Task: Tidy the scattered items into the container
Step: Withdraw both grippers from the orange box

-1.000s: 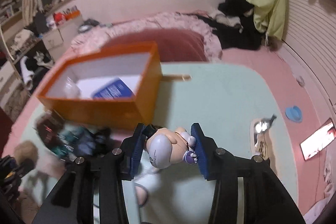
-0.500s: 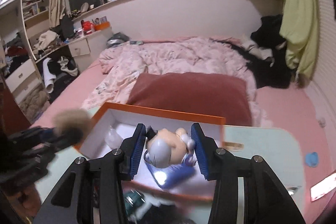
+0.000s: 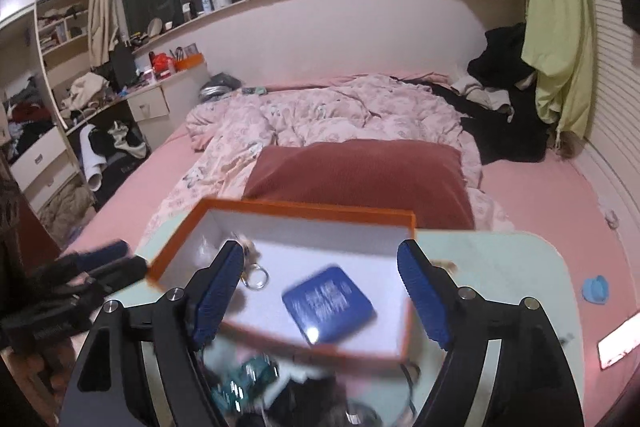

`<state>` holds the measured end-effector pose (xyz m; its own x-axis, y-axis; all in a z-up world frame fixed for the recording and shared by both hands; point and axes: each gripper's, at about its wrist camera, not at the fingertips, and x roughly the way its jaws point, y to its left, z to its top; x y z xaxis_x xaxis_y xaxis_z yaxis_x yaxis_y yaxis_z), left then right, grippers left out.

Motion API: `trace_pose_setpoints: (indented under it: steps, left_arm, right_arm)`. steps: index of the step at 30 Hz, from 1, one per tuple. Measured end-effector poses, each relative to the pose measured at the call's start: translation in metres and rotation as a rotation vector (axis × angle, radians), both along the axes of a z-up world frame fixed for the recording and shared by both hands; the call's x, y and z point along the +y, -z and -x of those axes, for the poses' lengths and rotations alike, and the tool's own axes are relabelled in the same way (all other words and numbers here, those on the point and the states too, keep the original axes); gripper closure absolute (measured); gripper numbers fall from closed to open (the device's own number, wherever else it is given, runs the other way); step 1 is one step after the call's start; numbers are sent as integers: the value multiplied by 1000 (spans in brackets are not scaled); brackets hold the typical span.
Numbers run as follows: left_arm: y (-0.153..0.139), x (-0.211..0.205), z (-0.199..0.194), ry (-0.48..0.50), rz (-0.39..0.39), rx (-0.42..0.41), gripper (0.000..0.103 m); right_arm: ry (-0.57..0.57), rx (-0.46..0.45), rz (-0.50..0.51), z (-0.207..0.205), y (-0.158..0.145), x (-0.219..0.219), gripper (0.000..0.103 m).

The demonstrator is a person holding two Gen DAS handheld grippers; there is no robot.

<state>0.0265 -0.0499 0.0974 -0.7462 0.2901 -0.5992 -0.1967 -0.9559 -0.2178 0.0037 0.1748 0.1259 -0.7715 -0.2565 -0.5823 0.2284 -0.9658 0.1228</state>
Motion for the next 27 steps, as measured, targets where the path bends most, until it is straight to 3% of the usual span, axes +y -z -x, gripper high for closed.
trace_pose_setpoints:
  steps: [3,7,11,14,17,26,27]
  left_arm:
    - [11,-4,-32,10,8,-21,20]
    - [46,5,-59,44,3,-169,20]
    - [83,23,-68,28,110,-248,19]
    - [87,30,-66,9,182,-233,14]
    - [94,33,-62,-19,242,-247,0]
    - [95,34,-63,-34,232,-235,0]
    - [95,35,-63,-34,232,-235,0]
  right_arm:
    - [-21,-21,-31,-34,9,5,16]
    - [-56,-111,-62,-72,41,7,16]
    - [-54,-173,-123,-92,71,5,16]
    - [-46,-261,-129,-88,97,8,16]
    - [6,-246,-199,-88,111,8,7]
    - [4,-243,-191,-87,113,12,7]
    - [5,-240,-177,-87,111,13,13]
